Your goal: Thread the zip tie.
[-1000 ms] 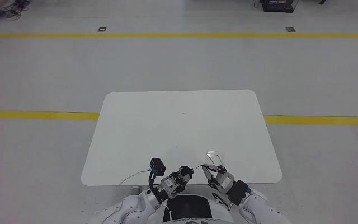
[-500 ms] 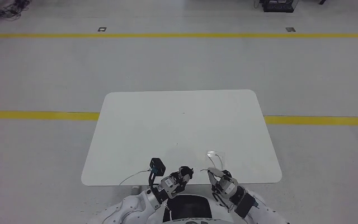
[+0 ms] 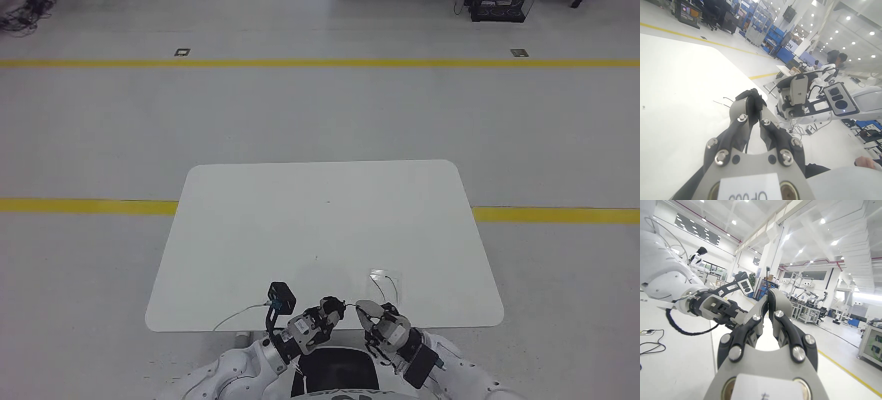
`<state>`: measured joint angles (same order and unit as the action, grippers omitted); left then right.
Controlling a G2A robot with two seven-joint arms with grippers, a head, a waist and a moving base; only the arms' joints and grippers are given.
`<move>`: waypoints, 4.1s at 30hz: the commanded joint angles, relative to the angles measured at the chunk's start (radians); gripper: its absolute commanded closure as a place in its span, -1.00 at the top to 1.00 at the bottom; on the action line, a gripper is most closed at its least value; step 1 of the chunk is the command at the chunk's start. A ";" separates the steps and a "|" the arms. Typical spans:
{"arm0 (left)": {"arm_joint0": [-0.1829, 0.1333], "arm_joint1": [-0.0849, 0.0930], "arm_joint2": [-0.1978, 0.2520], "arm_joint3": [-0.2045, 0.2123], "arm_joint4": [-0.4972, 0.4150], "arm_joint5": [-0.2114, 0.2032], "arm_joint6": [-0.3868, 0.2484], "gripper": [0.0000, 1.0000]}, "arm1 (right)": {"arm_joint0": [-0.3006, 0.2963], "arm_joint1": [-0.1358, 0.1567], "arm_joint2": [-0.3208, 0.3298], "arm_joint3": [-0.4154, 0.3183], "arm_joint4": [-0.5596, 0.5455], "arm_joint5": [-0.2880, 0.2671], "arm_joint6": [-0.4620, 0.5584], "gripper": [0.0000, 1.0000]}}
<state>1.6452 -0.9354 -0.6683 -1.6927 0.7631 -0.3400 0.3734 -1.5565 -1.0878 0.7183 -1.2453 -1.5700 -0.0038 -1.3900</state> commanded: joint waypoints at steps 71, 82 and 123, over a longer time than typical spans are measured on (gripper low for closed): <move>0.016 0.015 -0.023 -0.055 -0.205 0.000 -0.052 -1.00 | -0.031 -0.051 0.060 0.024 0.000 0.103 0.000 -1.00; 0.032 0.029 -0.033 -0.078 -0.201 0.000 -0.051 -1.00 | -0.002 -0.055 0.036 0.037 0.000 0.115 0.000 -1.00; 0.032 0.030 -0.033 -0.079 -0.200 0.000 -0.053 -1.00 | 0.022 -0.064 0.003 0.053 0.000 0.143 0.000 -1.00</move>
<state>1.6776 -0.9059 -0.7008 -1.7719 0.5631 -0.3400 0.3209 -1.5348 -1.1519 0.7213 -1.1934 -1.5700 0.1385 -1.3900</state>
